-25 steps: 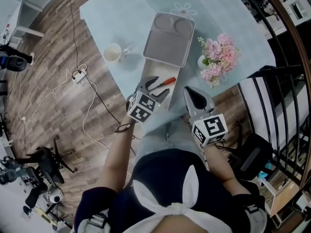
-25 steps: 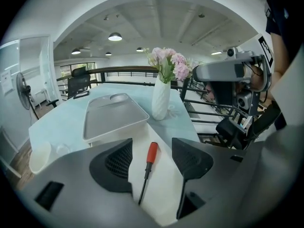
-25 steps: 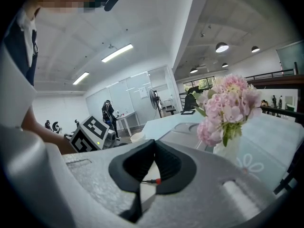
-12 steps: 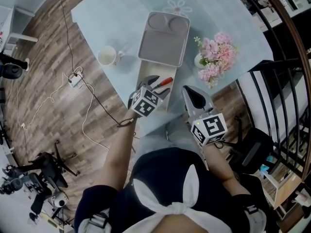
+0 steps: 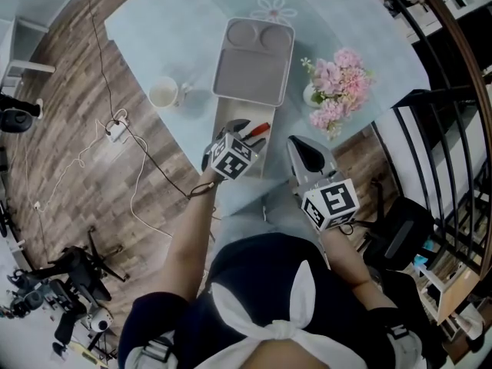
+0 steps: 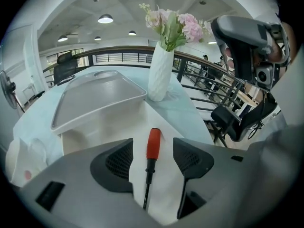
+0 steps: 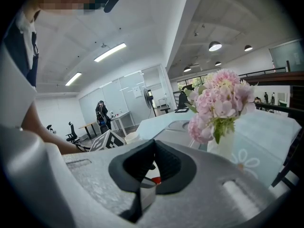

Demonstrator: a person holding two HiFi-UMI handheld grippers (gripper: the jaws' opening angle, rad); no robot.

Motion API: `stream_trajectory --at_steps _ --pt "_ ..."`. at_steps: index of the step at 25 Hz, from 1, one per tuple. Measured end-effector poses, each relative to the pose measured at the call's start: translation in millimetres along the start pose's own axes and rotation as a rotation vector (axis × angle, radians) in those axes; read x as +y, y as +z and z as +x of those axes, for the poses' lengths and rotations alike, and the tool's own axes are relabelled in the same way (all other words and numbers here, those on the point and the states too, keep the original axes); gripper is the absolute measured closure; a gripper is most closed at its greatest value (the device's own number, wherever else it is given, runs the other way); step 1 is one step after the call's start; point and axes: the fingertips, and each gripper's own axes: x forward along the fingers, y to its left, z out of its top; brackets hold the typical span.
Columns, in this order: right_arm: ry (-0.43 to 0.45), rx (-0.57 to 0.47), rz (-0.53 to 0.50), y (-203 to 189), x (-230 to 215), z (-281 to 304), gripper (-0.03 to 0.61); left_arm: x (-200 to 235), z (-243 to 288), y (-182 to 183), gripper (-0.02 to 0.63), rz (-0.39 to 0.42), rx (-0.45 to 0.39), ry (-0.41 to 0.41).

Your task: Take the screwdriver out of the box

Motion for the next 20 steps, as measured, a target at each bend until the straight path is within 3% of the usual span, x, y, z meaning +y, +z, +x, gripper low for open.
stream_trajectory --at_steps 20 --pt "-0.043 0.043 0.027 -16.8 -7.8 7.2 0.58 4.3 24.4 -8.4 0.361 -0.015 0.046 -0.047"
